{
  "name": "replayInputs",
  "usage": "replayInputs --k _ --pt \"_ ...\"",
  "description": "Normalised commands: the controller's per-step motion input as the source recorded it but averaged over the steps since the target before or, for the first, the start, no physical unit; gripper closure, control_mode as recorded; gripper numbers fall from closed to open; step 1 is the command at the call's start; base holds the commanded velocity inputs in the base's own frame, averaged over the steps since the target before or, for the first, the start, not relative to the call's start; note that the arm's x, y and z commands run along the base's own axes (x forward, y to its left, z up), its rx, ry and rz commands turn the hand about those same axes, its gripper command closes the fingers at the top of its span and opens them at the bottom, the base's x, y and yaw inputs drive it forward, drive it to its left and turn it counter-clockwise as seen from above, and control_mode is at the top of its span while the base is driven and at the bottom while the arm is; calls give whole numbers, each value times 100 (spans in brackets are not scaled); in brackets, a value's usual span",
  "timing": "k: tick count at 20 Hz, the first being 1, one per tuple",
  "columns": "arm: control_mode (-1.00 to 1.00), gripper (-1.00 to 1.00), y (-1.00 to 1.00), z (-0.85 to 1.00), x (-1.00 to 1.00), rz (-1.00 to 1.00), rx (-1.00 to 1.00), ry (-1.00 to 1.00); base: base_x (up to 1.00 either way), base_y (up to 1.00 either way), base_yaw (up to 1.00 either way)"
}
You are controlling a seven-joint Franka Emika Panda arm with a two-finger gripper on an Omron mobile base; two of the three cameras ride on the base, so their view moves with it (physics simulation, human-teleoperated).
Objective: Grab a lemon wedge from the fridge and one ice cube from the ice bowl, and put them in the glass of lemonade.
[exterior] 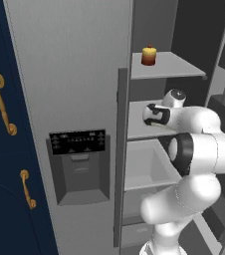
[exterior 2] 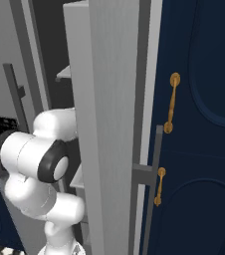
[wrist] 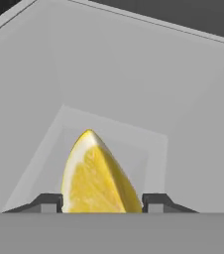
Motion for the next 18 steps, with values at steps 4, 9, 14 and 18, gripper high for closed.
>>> replayInputs --k 4,9,14,18 --pt "-100 100 87 62 -90 0 0 -27 0 0 0" --pt "-100 100 31 100 -100 0 0 -2 0 0 0" --pt "-100 100 0 100 -100 0 0 9 0 0 0" --pt "-100 100 0 76 -100 2 0 18 0 0 0"
